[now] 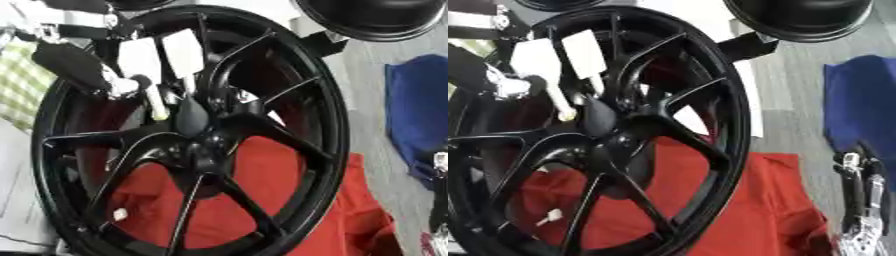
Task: Pull the pin out of the wheel hub.
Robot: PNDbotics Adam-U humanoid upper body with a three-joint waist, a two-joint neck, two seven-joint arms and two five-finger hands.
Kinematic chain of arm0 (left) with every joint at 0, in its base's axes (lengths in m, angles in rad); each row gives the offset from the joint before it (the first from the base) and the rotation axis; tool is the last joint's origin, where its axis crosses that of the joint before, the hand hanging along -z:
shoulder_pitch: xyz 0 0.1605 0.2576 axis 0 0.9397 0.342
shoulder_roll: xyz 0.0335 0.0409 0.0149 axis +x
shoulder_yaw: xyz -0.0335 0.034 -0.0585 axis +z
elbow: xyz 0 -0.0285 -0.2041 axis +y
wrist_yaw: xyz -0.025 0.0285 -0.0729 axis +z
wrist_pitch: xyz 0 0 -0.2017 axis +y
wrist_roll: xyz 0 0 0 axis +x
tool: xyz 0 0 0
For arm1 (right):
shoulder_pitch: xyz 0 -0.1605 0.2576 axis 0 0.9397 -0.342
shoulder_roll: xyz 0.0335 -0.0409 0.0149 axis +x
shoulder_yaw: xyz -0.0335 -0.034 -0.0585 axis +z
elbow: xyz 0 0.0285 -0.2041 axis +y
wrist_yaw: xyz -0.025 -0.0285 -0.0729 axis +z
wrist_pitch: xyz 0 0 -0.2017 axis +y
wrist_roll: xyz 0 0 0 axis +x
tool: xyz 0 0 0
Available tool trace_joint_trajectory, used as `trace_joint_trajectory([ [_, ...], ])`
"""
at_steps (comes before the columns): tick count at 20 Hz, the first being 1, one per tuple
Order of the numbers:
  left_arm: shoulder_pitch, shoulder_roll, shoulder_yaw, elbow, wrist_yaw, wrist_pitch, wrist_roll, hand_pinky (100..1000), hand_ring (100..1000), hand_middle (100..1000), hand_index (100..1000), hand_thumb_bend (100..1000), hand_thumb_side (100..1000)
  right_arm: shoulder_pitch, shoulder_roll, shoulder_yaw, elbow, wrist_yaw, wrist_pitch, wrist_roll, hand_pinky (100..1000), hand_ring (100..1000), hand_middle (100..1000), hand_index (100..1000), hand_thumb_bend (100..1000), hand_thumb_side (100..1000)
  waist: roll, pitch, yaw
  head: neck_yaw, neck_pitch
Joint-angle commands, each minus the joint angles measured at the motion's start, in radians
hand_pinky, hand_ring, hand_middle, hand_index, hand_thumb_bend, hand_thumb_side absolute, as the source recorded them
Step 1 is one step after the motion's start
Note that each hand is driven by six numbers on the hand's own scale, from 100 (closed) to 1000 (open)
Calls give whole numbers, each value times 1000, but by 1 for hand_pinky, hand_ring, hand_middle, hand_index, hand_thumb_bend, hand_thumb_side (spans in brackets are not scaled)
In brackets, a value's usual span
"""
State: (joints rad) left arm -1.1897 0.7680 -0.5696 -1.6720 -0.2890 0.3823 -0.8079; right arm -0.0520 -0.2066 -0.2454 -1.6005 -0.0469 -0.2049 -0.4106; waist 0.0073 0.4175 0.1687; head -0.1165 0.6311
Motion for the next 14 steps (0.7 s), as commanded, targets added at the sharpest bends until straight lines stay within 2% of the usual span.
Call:
trace_joint_trajectory([
  [1,-28,10,83,-17,44,60,27,481,371,200,433,100,252,2,-8,-6,-20,-6,1,-7,734,724,637,904,100,758,1,-24,3,-3,-6],
  [6,-7,61,221,-86,113,140,112,468,351,162,394,100,244,7,-13,-12,-19,-9,0,-13,735,725,636,904,100,757,5,-28,14,-14,-3],
  [9,25,98,307,-94,120,153,165,457,345,156,390,100,246,10,-17,-16,-18,-11,0,-16,735,725,636,904,100,759,8,-31,21,-23,1],
  [14,93,155,445,-21,77,157,250,461,351,157,394,100,255,14,-24,-21,-14,-19,-2,-22,735,726,636,904,100,759,11,-38,31,-37,7],
])
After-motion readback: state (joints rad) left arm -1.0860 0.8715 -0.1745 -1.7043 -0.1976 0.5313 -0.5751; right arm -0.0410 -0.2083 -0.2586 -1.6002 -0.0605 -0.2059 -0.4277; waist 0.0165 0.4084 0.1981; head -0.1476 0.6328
